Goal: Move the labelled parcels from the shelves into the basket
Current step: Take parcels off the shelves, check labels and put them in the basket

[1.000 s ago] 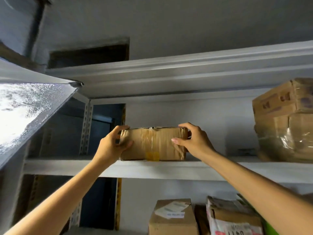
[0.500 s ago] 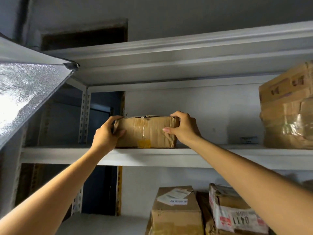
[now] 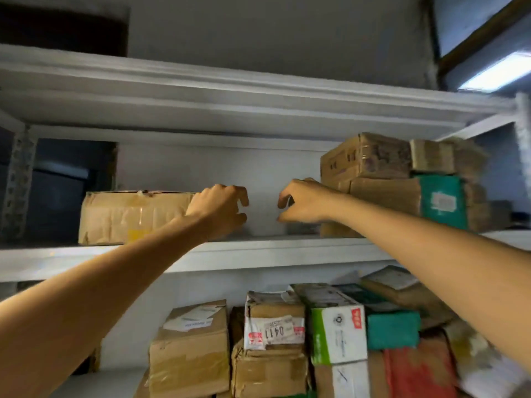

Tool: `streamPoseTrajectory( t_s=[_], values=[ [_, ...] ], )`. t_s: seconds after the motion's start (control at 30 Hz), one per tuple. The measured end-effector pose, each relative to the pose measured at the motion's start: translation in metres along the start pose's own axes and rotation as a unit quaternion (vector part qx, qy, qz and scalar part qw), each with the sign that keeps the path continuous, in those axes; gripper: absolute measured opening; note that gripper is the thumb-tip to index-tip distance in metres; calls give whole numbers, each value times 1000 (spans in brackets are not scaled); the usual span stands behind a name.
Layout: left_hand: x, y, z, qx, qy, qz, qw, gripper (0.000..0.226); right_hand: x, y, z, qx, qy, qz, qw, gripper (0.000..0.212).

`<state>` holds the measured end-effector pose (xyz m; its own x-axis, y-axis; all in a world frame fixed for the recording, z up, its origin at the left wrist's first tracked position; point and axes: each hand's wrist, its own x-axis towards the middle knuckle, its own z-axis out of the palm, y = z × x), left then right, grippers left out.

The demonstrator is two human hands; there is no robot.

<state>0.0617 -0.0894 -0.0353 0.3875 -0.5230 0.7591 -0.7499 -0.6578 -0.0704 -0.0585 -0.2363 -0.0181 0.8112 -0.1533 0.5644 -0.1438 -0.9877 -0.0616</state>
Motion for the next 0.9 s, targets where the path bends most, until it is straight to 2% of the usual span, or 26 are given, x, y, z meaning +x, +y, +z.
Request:
streamPoseTrajectory(
  t_s=[0.17,0.4,0.57,0.7,0.77,0.9],
  values=[
    [11,65,17,-20,-75,44,996,26,-56,66,-40,-38,2,65,997,33],
    [29,120,26,-39,-95,36,994,21,-83,134,-57,-43,-6,100,994,37],
    [40,160,20,-13,-113,30,993,12,-80,186,-66,-43,-8,72,996,33],
    [52,186,13,16,-145,-12,989,9,-74,218,-68,-52,-6,25,998,30],
    [61,196,14,16,-135,-31,990,10,-71,231,-72,-68,-7,6,998,33],
    [77,213,15,22,-100,-48,994,14,-61,254,-87,-28,17,-23,999,24]
  ],
)
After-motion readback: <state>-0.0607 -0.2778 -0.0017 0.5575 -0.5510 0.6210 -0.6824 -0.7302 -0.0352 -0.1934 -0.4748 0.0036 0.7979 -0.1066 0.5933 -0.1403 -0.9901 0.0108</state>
